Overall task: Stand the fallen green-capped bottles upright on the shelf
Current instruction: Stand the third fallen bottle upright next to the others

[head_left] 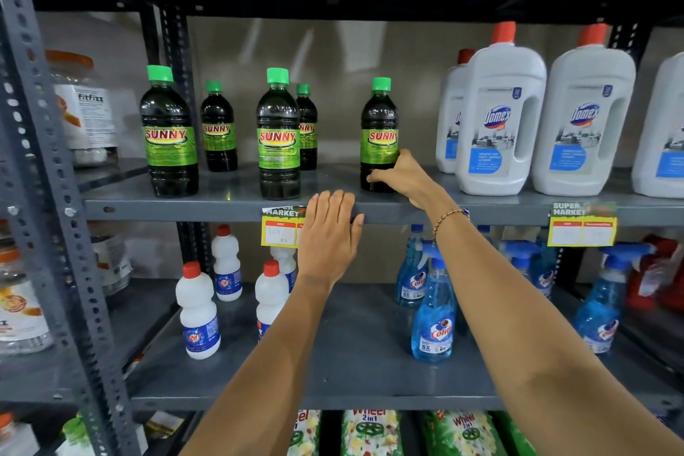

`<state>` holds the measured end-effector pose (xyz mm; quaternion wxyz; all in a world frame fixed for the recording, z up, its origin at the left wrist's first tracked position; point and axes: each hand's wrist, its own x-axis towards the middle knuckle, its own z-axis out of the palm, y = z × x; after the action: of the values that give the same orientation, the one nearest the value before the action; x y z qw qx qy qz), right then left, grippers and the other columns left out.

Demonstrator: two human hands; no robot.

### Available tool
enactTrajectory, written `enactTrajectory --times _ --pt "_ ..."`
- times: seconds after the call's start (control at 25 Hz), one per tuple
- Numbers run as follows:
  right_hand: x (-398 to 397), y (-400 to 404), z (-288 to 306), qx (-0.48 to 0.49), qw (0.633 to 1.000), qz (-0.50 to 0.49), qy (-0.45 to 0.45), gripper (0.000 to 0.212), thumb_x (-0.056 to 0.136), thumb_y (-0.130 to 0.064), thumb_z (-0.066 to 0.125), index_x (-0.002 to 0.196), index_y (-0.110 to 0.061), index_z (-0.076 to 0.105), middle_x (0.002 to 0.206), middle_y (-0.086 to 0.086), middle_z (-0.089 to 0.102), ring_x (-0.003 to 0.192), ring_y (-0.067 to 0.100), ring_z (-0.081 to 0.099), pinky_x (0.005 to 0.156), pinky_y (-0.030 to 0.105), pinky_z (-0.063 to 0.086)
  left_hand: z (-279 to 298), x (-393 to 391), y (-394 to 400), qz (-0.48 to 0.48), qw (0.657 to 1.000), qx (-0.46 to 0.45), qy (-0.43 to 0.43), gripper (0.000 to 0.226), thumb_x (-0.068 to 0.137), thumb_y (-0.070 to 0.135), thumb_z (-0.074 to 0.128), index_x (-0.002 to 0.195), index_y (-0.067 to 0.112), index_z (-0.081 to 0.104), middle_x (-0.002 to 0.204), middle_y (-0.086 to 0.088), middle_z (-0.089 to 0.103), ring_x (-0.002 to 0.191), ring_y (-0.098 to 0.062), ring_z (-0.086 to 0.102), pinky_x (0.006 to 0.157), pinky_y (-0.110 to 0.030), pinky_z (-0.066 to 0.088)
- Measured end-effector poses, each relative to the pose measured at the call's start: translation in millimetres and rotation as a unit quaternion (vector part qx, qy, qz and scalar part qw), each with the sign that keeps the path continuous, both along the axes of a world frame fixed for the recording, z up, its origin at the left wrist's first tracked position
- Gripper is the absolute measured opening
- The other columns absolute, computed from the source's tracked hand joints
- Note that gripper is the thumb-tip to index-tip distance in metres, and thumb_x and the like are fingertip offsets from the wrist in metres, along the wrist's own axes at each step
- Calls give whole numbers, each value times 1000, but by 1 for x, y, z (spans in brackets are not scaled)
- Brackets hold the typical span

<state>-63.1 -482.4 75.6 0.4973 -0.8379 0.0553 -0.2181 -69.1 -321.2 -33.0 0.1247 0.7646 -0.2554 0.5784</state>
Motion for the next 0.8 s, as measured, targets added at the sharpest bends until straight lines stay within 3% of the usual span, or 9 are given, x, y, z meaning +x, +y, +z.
enactTrajectory --times 0.08,0.2,0.32,0.44,0.64,0.8 --pt "-3 1 1 -10 1000 -4 -10 84 64 -28 86 129 -6 39 120 6 56 113 21 55 94 33 46 0 0 -1 0 1000 -4 0 37 98 32 36 119 7 52 115 -12 61 111 -32 54 106 -40 30" --pt "1 1 -1 -34 999 0 -20 103 48 -48 86 130 -9 38 124 6 55 115 21 56 101 40 48 0 0 0 0 1000 -5 0 36 98 32 36 119 7 50 115 -12 61 111 -32 54 106 -40 30" --pt "2 2 -1 -30 999 21 -5 89 65 -32 85 132 -7 33 125 8 55 119 23 54 101 38 46 0 0 -1 -1 1000 -5 -4 36 98 32 36 119 7 51 115 -12 61 110 -32 54 106 -41 30" --pt "3 -1 -4 -36 999 8 -8 85 68 -30 84 131 -6 32 126 8 54 118 22 52 93 31 43 -1 1 0 -1 1000 -6 -7 36 98 32 37 118 6 52 115 -12 61 110 -32 54 106 -41 31" --pt "4 -2 -5 -36 999 9 -17 90 67 -34 85 132 -5 29 129 8 50 119 22 50 91 29 42 0 0 -2 6 1000 -13 -3 37 97 32 39 116 5 57 114 -12 62 110 -32 56 106 -41 32" --pt "4 -5 -3 -14 999 49 -8 93 53 -37 89 128 -8 43 121 5 61 114 21 58 99 36 47 3 -7 -3 -3 1000 -24 13 37 96 32 40 113 6 60 111 -10 64 107 -31 57 105 -40 34"
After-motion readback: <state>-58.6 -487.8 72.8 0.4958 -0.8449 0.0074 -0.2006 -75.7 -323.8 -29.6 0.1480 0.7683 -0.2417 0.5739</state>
